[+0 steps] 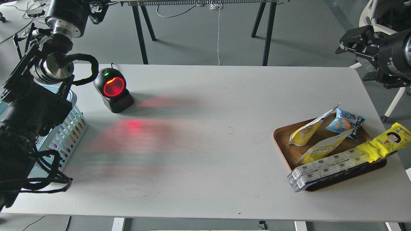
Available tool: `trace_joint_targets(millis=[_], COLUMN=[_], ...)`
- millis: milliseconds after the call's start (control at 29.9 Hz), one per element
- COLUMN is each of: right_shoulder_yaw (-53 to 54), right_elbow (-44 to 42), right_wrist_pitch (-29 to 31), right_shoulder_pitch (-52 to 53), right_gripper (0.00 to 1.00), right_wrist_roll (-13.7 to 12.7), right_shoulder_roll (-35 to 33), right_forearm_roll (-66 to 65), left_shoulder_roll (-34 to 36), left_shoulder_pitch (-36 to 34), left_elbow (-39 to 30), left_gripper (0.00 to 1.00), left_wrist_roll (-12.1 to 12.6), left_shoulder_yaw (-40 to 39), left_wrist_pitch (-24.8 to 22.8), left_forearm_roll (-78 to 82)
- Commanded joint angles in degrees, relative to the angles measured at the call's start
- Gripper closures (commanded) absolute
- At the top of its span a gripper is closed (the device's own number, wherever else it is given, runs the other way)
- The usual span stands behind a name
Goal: Scan snack and place in basket
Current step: 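Reach the right gripper down to the yellow snack packet on the tray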
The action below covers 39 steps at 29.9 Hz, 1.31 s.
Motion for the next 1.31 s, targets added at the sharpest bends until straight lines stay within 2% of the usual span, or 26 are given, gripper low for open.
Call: trace_joint_targets(millis=[0, 234, 536, 669, 803, 1004, 1071, 1205, 1272], right_shoulder_yaw=[0.11, 1.6, 8.19, 10.57, 12.15, 12.24, 12.33, 13.03, 13.91], right_elbow=[0.04, -0.05, -1.81, -3.21, -3.74, -4.62, -5.15, -5.41, -5.41], right_wrist_pitch=[-2.95, -6.55, -7.88, -9.89, -10.07, -10.07, -10.07, -10.16, -10.16], right_shoulder_pitch=[-3.18, -8.45, -16.36, -20.4, -22.34, -23.4, -24.01, -24.19, -24.28], right_gripper=[0.01, 0.01, 0.01, 0.05, 0.22, 0.61, 0.66, 0.66, 0.78], right_wrist_roll=[-0.02, -0.02, 0.07, -0.02, -0.11, -2.13, -2.13, -2.66, -3.41], right_shoulder_roll=[2.83, 4.77, 4.77, 4.77, 5.47, 7.23, 7.84, 7.93, 7.93], right_forearm_roll=[7.37, 9.67, 9.58, 9.58, 9.58, 9.67, 9.67, 9.75, 10.89], left_shoulder_roll=[-0.14, -0.14, -0.41, -0.5, -0.5, -0.58, -0.58, -0.58, -0.67], left_shoulder_pitch=[0.1, 0.19, 0.54, 0.54, 0.54, 0.72, 0.72, 0.72, 0.72], left_elbow=[0.01, 0.01, 0.01, 0.01, 0.01, 0.01, 0.01, 0.01, 0.01], left_gripper=[0.0, 0.0, 0.0, 0.0, 0.0, 0.0, 0.0, 0.0, 0.0], left_wrist_roll=[0.0, 0.0, 0.0, 0.0, 0.0, 0.0, -0.08, -0.08, -0.08], left_shoulder_yaw=[0.08, 0.08, 0.17, 0.17, 0.17, 0.17, 0.17, 0.17, 0.17], left_wrist_pitch=[0.01, 0.01, 0.1, 0.1, 0.1, 0.1, 0.1, 0.1, 0.1], left_forearm_roll=[0.0, 0.0, 0.0, 0.0, 0.0, 0.0, 0.0, 0.0, 0.0])
